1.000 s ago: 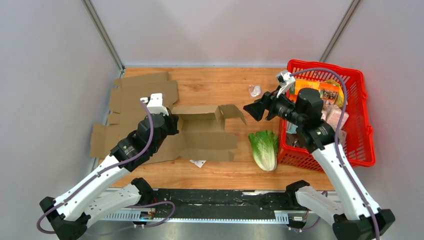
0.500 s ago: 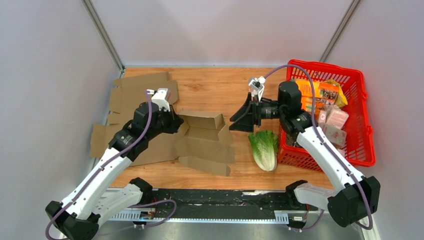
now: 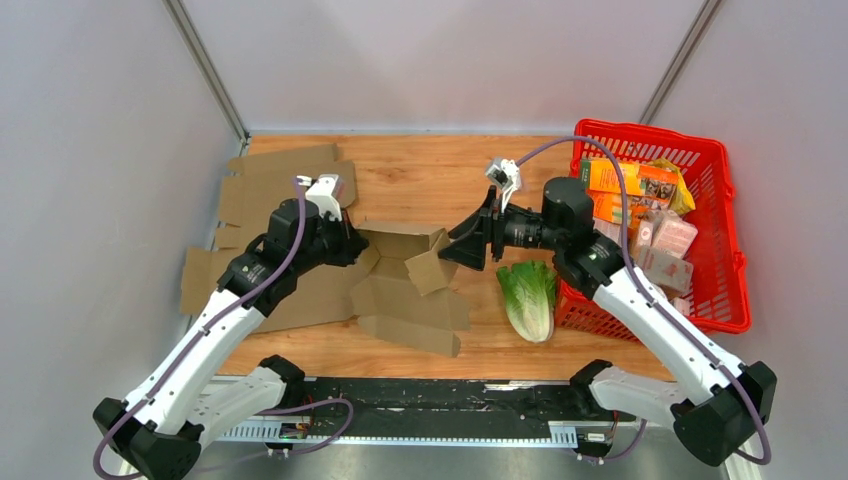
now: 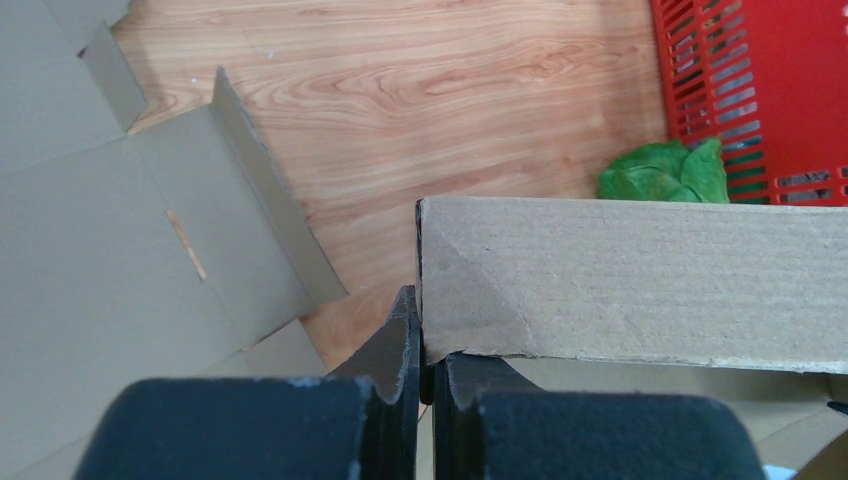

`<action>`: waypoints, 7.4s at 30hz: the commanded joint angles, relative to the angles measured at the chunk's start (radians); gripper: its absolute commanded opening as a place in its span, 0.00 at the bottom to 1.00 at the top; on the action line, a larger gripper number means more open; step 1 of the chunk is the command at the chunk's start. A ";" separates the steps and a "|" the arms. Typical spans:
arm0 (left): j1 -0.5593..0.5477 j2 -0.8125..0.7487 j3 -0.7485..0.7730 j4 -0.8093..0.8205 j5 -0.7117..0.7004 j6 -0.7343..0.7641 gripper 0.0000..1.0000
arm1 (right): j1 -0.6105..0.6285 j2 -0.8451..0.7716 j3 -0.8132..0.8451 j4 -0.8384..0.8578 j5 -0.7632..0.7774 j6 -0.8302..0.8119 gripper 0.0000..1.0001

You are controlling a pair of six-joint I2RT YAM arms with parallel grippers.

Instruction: Fold the paper box

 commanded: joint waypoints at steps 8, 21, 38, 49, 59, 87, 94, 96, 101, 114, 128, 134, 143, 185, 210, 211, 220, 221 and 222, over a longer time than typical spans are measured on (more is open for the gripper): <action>0.005 -0.018 0.069 -0.067 -0.156 0.013 0.00 | 0.239 -0.042 -0.004 0.008 0.489 -0.080 0.73; 0.005 -0.043 0.069 -0.096 -0.303 0.007 0.00 | 0.481 0.029 0.022 -0.007 1.183 -0.105 0.65; 0.003 -0.033 0.072 -0.095 -0.342 0.017 0.00 | 0.514 0.090 0.024 0.122 1.093 -0.198 0.70; 0.003 -0.024 0.075 -0.078 -0.354 0.025 0.00 | 0.515 0.107 0.018 0.151 1.080 -0.182 0.73; -0.037 -0.001 0.079 -0.052 -0.446 0.003 0.00 | 0.523 0.121 0.018 0.151 1.273 -0.162 0.59; -0.198 0.135 0.151 -0.010 -0.577 -0.026 0.00 | 0.500 0.102 -0.039 0.166 1.480 -0.162 0.38; -0.207 0.137 0.145 -0.001 -0.570 -0.041 0.00 | 0.461 0.096 -0.048 0.195 1.431 -0.188 0.44; -0.210 0.146 0.154 -0.003 -0.574 -0.038 0.00 | 0.461 0.102 -0.042 0.180 1.422 -0.188 0.49; -0.212 0.161 0.156 0.008 -0.595 -0.024 0.00 | 0.458 0.029 -0.124 0.180 1.356 -0.191 0.67; -0.219 0.380 -0.053 0.595 -0.649 0.157 0.00 | 0.208 -0.162 -0.292 0.168 1.158 -0.111 0.90; -0.221 0.619 -0.207 0.996 -0.695 0.232 0.00 | 0.061 0.200 0.002 0.008 1.002 0.044 0.86; -0.219 0.660 -0.252 1.086 -0.705 0.237 0.00 | 0.038 0.349 0.105 -0.044 0.933 0.028 0.77; -0.219 0.718 -0.247 1.074 -0.733 0.212 0.00 | 0.040 0.403 0.056 -0.032 0.943 0.002 0.77; -0.218 0.764 -0.298 1.056 -0.755 0.111 0.00 | 0.044 0.242 -0.126 -0.006 1.023 -0.364 0.84; -0.218 0.812 -0.289 1.074 -0.751 0.134 0.00 | 0.050 0.489 -0.165 0.362 0.733 -0.433 0.65; -0.218 0.810 -0.289 1.074 -0.753 0.135 0.00 | 0.050 0.495 -0.159 0.369 0.721 -0.424 0.61; -0.219 0.813 -0.280 1.059 -0.755 0.142 0.00 | 0.052 0.495 -0.116 0.294 0.502 -0.352 0.70; -0.218 0.812 -0.278 1.054 -0.758 0.140 0.00 | 0.052 0.489 -0.123 0.286 0.477 -0.337 0.71; -0.219 0.813 -0.277 1.051 -0.761 0.138 0.00 | 0.052 0.474 -0.131 0.281 0.465 -0.335 0.74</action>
